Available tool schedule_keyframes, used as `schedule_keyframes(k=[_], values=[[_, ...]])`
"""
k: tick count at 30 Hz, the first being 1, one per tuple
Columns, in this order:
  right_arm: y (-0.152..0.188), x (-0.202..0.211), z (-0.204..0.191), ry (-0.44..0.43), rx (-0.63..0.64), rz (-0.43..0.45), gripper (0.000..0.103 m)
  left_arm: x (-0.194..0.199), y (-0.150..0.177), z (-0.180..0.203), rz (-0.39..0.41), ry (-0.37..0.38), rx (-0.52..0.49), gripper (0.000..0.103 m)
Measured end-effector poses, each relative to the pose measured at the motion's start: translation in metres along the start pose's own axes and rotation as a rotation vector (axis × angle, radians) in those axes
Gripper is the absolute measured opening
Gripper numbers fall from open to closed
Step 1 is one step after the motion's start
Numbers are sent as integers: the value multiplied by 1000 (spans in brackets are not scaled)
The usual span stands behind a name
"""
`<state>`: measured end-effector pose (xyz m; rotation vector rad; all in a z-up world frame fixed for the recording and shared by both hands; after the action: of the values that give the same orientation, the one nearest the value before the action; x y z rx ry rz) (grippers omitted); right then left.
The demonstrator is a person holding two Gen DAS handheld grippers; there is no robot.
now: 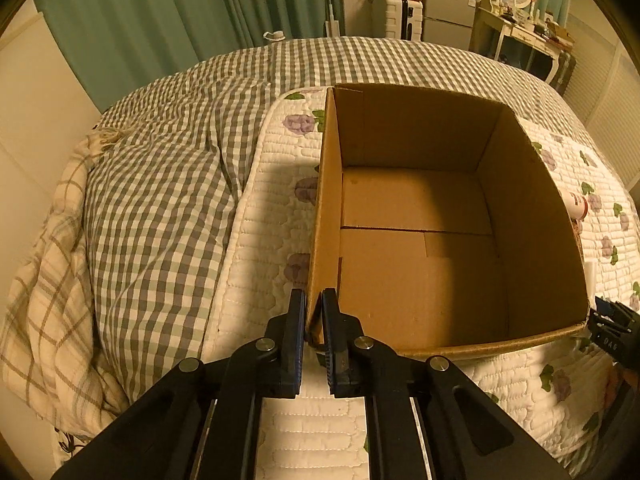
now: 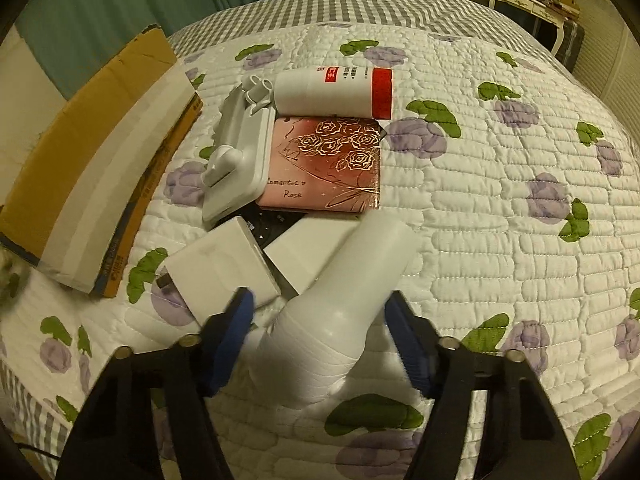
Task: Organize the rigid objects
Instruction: 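Move the right gripper to the white hair dryer and grasp it, then carry the hair dryer with the right gripper into the box and release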
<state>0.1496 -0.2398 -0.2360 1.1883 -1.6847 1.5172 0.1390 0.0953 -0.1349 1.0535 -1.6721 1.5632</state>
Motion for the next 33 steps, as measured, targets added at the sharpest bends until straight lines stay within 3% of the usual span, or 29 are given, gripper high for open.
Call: schedule_keyframes(k=[6,14,23,28,33], values=[[0,10,-4,-7,11,19,44,-2,-1,-1,-3,19,-11,9],[-23,55,-19,-19,53,119,44,-2,-1,0,2,43,-10,8],[-99,122,-110,-138,239,282,44,-2,-1,0,8,65,-5,8],[-110,104,-167,-180,328,267,44,1,-1,1,17,73,-19,8],[-102,68,-193,-175,369,214,44,2,0,3,21,82,-32,8]])
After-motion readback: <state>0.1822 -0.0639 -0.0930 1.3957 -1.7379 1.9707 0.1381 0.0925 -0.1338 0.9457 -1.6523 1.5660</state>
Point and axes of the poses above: each gripper's, at about its wrist camera, not at the fingertips, and x roughly against the way its jaws point, z to its right, y to its underside, the point moved 6 cm from there along -x, roughly the way its jaws point, and after that the axes turned 4 degrees about z, right-handed, at the moved point
